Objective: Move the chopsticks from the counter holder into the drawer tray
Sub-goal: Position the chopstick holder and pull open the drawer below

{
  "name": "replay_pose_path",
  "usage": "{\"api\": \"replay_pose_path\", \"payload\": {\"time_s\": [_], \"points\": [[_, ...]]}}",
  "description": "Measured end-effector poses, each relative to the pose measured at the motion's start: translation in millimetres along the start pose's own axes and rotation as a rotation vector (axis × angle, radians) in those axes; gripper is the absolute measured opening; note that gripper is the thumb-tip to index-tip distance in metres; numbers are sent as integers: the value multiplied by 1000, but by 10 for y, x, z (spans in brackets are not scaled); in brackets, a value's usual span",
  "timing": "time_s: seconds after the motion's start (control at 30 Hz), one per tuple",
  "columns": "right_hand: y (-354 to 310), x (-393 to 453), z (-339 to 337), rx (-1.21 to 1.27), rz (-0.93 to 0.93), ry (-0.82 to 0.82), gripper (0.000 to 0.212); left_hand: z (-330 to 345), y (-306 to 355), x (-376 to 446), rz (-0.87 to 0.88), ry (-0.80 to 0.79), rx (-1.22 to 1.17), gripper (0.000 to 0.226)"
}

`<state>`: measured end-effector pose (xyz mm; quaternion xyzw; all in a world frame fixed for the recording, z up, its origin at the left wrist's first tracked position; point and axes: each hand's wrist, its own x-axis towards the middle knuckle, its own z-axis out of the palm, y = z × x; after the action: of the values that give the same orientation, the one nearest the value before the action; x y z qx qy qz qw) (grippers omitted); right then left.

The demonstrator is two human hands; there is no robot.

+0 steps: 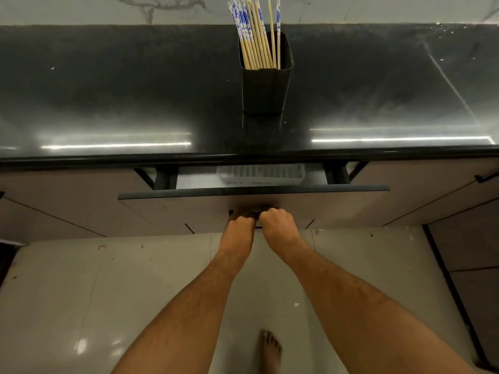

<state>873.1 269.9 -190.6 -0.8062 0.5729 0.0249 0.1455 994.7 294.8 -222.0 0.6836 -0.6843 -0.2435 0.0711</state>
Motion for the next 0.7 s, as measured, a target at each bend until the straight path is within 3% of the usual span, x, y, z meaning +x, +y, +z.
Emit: {"api": "replay_pose_path", "payload": {"time_s": [0.23, 0.43, 0.7], "points": [[-192, -788, 293, 2, 45, -22, 17, 261, -19, -846, 11, -28, -86, 22], [-314, -1422, 539, 19, 63, -9, 21, 502, -23, -1510, -81, -72, -243, 27], [-437, -2145, 754, 67, 66, -29, 16, 712, -17, -2276, -10, -50, -196, 31]]}}
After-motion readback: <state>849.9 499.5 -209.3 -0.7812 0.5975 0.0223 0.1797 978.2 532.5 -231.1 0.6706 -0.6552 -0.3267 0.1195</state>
